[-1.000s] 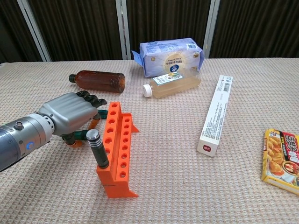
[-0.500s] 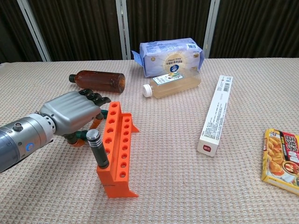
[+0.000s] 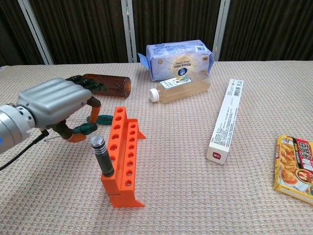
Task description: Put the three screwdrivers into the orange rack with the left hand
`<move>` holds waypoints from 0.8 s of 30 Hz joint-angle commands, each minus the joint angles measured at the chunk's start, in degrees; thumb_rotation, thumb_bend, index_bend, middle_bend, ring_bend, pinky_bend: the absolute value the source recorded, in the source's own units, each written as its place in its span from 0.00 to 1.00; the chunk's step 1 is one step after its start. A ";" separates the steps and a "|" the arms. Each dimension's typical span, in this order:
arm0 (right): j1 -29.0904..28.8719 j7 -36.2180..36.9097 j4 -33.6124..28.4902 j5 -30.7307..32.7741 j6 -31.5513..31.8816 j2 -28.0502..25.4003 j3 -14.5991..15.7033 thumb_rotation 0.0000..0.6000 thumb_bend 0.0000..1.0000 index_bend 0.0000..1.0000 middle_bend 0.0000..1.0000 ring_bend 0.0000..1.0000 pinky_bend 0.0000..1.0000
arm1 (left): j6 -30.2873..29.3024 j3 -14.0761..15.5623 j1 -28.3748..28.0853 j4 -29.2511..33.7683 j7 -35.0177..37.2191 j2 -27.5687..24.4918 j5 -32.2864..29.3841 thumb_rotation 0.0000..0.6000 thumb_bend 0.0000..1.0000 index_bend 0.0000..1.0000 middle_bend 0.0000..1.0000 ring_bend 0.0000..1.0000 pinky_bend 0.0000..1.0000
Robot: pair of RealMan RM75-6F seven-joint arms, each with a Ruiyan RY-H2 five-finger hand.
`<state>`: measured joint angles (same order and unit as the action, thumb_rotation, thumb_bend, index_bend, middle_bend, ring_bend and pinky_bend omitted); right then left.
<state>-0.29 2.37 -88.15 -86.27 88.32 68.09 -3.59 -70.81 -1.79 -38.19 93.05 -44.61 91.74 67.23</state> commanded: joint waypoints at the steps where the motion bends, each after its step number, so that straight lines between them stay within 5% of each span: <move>1: -0.08 -0.20 -0.02 -0.26 -0.01 0.07 0.08 1.00 0.00 0.00 0.00 0.00 0.00 | -5.22 -0.18 5.06 9.27 17.59 -7.56 7.40 1.00 0.41 0.70 0.06 0.00 0.00; 13: 0.00 -0.94 -0.58 -0.73 0.36 0.12 0.31 1.00 0.00 0.00 0.00 0.00 0.00 | -5.48 0.09 10.01 17.75 57.45 -17.77 15.71 1.00 0.42 0.70 0.08 0.00 0.00; 24: 0.09 -0.61 -0.33 -0.39 0.26 0.19 0.27 1.00 0.00 0.00 0.00 0.00 0.00 | -2.05 -1.08 9.13 19.41 70.78 -18.94 19.89 1.00 0.41 0.70 0.08 0.00 0.00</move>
<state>-0.21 1.75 -88.48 -86.67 88.58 68.28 -3.32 -73.21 -2.54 -29.00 112.14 25.67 72.83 86.65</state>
